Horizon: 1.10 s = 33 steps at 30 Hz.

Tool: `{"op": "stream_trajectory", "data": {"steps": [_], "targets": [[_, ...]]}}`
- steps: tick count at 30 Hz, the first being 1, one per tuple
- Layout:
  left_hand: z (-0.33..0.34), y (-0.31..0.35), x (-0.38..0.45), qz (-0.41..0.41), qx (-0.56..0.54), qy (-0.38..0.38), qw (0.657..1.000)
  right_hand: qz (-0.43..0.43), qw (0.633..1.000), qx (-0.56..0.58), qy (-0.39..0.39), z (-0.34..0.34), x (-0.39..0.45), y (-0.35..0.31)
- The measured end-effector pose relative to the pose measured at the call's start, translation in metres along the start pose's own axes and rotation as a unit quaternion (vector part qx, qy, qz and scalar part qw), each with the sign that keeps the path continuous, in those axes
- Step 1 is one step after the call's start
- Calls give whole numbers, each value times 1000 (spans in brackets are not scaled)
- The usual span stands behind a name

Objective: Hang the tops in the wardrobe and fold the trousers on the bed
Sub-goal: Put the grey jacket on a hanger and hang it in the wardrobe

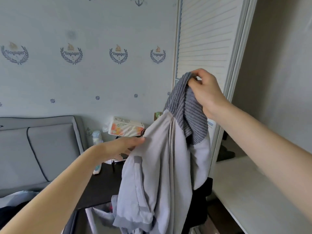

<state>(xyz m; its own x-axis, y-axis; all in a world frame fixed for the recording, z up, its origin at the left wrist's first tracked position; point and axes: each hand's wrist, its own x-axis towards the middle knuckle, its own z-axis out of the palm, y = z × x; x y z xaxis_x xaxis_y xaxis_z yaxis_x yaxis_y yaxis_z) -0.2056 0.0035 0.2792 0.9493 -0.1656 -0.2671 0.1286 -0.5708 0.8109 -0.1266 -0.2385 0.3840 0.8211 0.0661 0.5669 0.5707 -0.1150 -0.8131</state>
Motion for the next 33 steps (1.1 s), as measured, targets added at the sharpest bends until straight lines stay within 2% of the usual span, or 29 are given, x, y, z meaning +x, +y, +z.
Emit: {"op": "stream_trajectory", "data": {"steps": [2,6,9,11,15,16,18,19,20,21,22,24,26,27,29,31,33], "targets": [[8,18,8,47,25,-10,999,-10,1000,-12,5,-1,2,-8],[34,44,42,152,13,74,986,-17,999,-43,26,-5,4,-21],[42,57,64,183,56,133,972,-37,989,-141,14,-17,0,-33],[33,59,80,195,96,171,961,-14,972,-234,-15,-34,-8,-39],[9,60,94,258,43,241,935,106,917,-353,-150,-63,-36,-28],[9,64,94,274,21,246,929,136,909,-341,-196,-67,-46,-21],[8,70,97,299,-52,215,928,210,892,-238,-323,-70,-64,-11],[8,72,99,306,-80,195,928,252,867,-186,-387,-74,-71,-6],[9,74,100,316,-87,180,928,284,841,-159,-433,-78,-75,-2],[10,75,100,331,-80,164,926,299,831,-163,-440,-82,-76,5],[12,77,98,352,-68,142,922,294,844,-186,-407,-85,-76,17],[15,79,92,400,-58,92,910,241,872,-303,-298,-85,-75,46],[19,82,87,442,-44,45,895,217,850,-382,-290,-73,-83,76],[21,84,84,451,-37,29,891,227,850,-366,-304,-63,-88,90],[17,85,77,452,-28,2,892,230,877,-306,-290,-49,-96,107],[9,80,71,423,-26,-24,905,241,911,-257,-214,-52,-91,105],[-10,67,68,369,30,-32,928,267,927,-207,-160,-60,-80,99]]}}
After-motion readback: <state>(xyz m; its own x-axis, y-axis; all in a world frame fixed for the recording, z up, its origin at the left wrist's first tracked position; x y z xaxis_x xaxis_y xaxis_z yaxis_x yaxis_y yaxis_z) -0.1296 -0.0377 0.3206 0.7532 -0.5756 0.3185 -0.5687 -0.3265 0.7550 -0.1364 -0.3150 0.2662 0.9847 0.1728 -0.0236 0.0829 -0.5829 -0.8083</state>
